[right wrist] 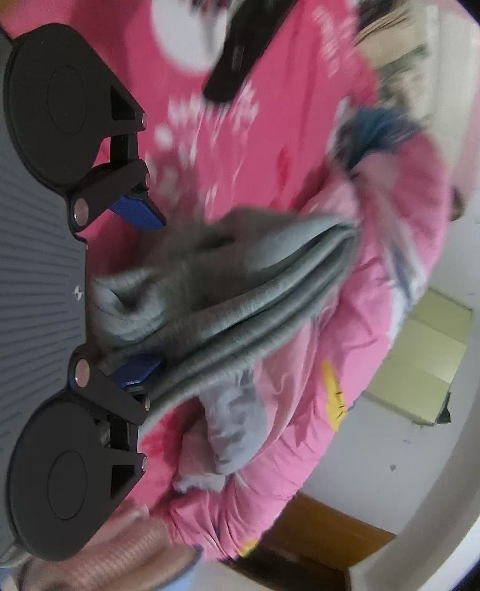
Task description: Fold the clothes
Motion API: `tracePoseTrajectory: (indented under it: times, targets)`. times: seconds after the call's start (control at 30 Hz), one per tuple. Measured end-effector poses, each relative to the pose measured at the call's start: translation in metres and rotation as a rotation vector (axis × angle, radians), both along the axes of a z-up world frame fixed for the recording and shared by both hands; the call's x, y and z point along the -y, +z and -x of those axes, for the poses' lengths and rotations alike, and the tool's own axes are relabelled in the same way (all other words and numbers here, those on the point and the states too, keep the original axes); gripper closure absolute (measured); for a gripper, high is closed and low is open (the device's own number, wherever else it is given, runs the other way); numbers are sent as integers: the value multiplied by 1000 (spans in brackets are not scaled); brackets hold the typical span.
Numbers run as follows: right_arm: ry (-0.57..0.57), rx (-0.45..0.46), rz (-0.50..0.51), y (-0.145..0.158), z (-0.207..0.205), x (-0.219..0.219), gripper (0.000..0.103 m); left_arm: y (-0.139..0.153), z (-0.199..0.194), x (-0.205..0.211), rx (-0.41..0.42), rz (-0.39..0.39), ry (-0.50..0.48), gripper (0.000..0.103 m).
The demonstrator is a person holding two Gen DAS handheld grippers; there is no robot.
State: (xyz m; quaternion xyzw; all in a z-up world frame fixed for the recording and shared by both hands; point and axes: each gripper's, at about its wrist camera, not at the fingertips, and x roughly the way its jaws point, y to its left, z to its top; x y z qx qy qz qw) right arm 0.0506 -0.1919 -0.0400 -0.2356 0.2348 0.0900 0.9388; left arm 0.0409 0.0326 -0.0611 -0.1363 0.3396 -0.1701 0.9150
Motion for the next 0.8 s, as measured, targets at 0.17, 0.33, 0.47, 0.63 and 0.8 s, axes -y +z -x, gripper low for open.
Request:
tracePoseTrajectory:
  times: [0.17,0.33,0.47,0.63,0.8]
  targets:
    - [-50,-74,-165,14,-42,19,79,-9,-5,3,25,17,-12,0]
    - [-141,-27,-493,69,-68,86,88,-9,-15,25,67,-19,-68,5]
    - [-268,12,-681,87,-92,157,89,-8,-22,44,90,-26,-124,17]
    - [-497,13,-902,63,-109,254,89,-8,-32,67,112,-28,-192,31]
    - [-624,-76,-1049,27,-87,312,81,-12,-42,87,65,9,-251,37]
